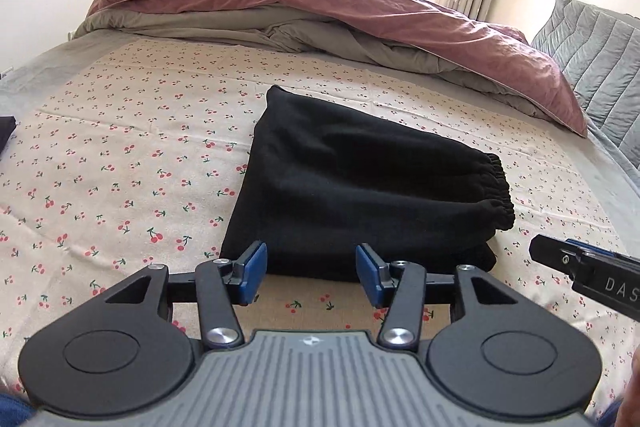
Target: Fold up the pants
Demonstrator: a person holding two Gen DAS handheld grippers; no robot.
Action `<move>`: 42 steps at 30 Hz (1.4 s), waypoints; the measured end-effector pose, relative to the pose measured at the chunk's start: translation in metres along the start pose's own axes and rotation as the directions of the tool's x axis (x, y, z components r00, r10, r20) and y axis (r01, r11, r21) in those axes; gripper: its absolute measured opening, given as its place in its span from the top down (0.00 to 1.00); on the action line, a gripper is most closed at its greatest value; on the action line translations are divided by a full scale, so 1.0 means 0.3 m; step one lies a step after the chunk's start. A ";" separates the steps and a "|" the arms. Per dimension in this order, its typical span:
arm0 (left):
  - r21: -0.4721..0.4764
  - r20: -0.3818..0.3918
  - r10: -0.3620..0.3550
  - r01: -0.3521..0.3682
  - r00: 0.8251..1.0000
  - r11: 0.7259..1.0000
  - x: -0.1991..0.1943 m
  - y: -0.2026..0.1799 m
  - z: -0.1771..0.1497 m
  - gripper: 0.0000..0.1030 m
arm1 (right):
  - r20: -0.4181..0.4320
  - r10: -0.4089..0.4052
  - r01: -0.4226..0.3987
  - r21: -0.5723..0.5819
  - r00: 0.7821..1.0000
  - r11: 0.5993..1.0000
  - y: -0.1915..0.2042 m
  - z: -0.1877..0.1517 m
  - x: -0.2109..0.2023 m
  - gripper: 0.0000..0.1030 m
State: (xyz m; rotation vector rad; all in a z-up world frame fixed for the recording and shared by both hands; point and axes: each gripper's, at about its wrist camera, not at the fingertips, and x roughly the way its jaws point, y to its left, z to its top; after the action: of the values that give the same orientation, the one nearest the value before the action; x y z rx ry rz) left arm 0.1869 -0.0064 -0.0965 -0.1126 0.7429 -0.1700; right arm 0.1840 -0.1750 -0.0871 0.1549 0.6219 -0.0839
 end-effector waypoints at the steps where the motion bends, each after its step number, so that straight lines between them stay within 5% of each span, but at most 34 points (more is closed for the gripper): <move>1: -0.006 0.004 0.001 -0.001 1.000 1.000 -0.019 0.002 -0.011 0.53 | 0.000 0.008 -0.008 0.004 1.000 1.000 0.007 -0.016 -0.020 0.60; 12: -0.063 0.068 0.035 -0.031 0.997 0.998 -0.238 0.059 -0.104 0.32 | 0.027 0.047 -0.048 0.035 0.999 0.998 0.051 -0.105 -0.247 0.44; 21: -0.007 0.121 0.066 -0.066 0.990 0.998 -0.309 0.020 -0.128 0.13 | 0.050 0.017 -0.020 0.061 0.999 0.998 0.010 -0.167 -0.371 0.08; 42: 0.084 0.157 0.032 -0.045 0.987 0.995 -0.164 -0.032 -0.205 0.09 | 0.005 -0.084 0.083 0.050 0.996 0.995 -0.011 -0.235 -0.231 0.02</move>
State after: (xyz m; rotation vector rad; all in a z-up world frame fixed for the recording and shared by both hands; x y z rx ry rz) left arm 0.1083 -0.0088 -0.1072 -0.0275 0.5809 -0.1549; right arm 0.0873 -0.1642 -0.1034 0.1769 0.6193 -0.1806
